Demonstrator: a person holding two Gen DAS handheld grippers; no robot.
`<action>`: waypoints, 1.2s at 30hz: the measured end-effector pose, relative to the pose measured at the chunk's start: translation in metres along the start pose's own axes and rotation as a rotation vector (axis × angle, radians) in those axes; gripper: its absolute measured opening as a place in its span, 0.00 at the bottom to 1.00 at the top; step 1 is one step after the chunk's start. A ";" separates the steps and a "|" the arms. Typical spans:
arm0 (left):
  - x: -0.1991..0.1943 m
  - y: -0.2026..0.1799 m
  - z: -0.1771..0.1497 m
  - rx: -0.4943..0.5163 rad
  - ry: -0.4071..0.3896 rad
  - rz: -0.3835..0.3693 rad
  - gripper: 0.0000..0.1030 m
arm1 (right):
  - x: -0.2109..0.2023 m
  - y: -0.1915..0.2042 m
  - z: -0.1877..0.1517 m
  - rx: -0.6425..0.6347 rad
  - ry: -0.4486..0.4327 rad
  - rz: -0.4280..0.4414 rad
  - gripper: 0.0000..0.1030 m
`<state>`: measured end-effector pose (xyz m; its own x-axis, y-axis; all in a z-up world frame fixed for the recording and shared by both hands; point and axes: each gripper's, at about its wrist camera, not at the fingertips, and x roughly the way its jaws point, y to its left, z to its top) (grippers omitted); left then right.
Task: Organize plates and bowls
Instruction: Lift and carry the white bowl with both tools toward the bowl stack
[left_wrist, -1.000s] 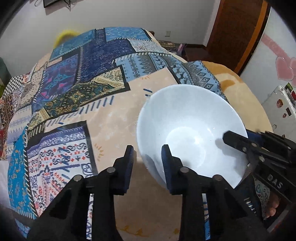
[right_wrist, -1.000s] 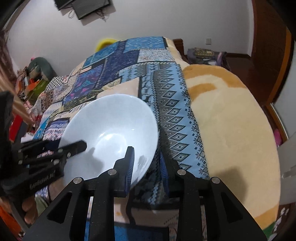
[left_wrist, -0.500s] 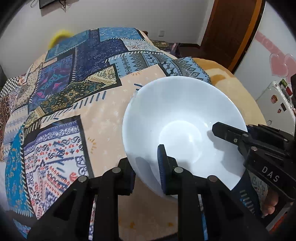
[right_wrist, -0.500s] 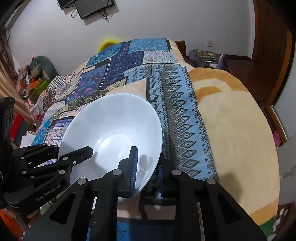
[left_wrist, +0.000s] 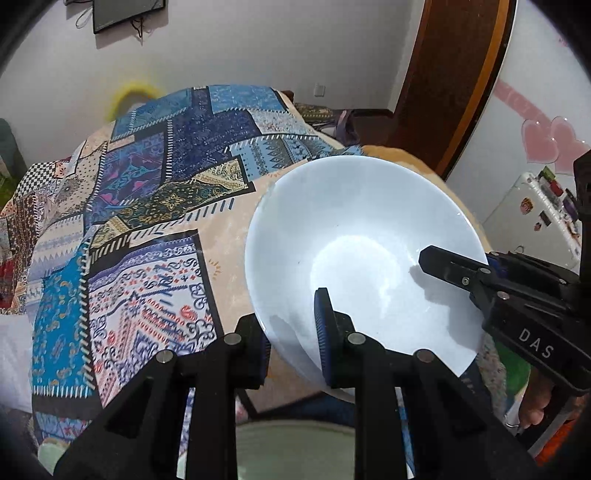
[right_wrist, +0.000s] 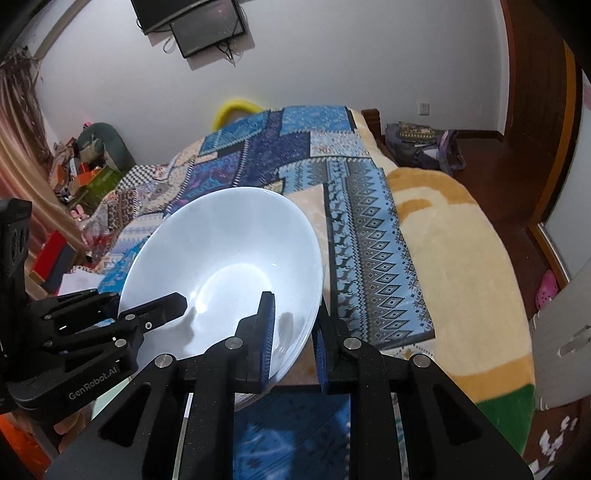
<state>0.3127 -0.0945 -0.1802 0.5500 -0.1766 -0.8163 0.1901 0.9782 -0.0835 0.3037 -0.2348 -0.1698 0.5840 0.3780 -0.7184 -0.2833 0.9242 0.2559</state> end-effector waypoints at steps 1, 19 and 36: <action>-0.008 0.000 -0.002 -0.002 -0.010 -0.001 0.21 | -0.004 0.003 0.000 -0.004 -0.007 -0.001 0.17; -0.112 0.012 -0.046 -0.034 -0.113 0.017 0.21 | -0.047 0.061 -0.017 -0.059 -0.074 0.039 0.17; -0.170 0.072 -0.105 -0.128 -0.170 0.067 0.21 | -0.048 0.136 -0.049 -0.146 -0.063 0.090 0.17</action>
<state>0.1477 0.0177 -0.1074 0.6889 -0.1160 -0.7155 0.0499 0.9924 -0.1128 0.1992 -0.1297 -0.1322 0.5964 0.4658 -0.6537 -0.4418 0.8704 0.2173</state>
